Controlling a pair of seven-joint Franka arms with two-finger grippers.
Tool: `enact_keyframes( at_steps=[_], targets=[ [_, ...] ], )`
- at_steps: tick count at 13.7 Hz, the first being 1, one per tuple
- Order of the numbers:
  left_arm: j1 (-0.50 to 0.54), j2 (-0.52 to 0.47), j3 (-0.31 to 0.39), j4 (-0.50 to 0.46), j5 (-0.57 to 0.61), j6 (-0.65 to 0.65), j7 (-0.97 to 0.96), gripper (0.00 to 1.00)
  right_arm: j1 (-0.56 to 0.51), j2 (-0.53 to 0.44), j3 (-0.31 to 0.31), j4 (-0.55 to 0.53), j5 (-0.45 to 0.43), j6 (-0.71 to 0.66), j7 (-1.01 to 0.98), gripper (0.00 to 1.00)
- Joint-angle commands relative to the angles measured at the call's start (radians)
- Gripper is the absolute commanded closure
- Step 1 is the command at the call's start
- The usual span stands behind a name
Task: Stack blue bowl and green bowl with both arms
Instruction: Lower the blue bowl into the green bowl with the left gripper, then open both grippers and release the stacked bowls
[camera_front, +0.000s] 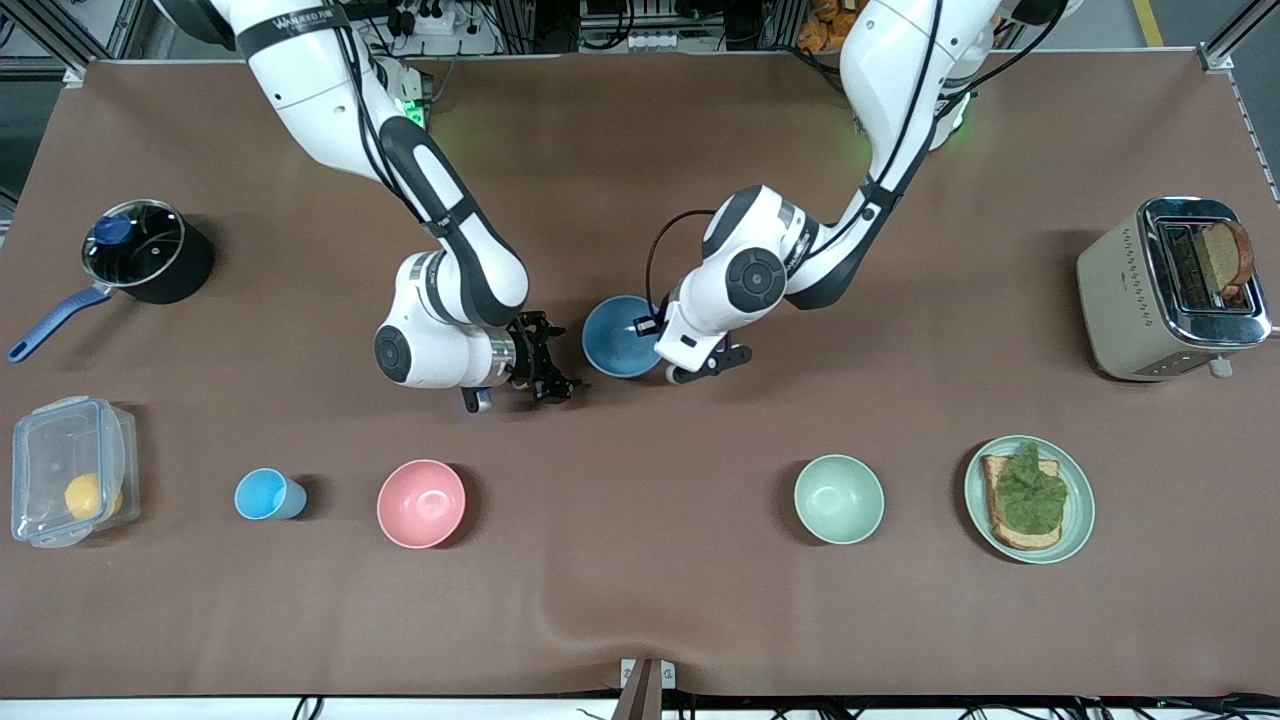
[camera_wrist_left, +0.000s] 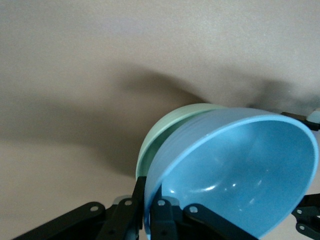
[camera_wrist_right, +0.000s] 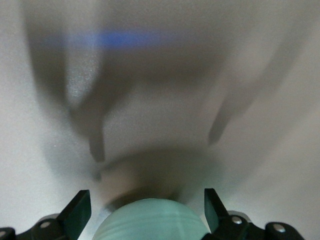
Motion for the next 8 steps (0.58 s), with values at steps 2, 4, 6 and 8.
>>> enact_keyframes(
  at_steps=[2, 4, 6, 8],
  targets=[
    [-0.017, 0.023, 0.008, 0.025, -0.021, 0.005, -0.012, 1.00, -0.013, 0.005, 0.011, -0.001, 0.028, 0.003, -0.026, 0.00],
    [-0.023, 0.026, 0.008, 0.025, -0.021, 0.005, -0.012, 1.00, -0.013, 0.005, 0.009, -0.001, 0.028, 0.003, -0.026, 0.00],
    [-0.022, 0.026, 0.008, 0.025, -0.021, 0.005, -0.011, 0.89, -0.013, 0.005, 0.009, -0.001, 0.028, 0.003, -0.026, 0.00],
    [-0.025, 0.026, 0.008, 0.029, -0.009, 0.005, -0.011, 0.00, -0.013, 0.005, 0.009, -0.007, 0.028, 0.003, -0.026, 0.00]
  ],
)
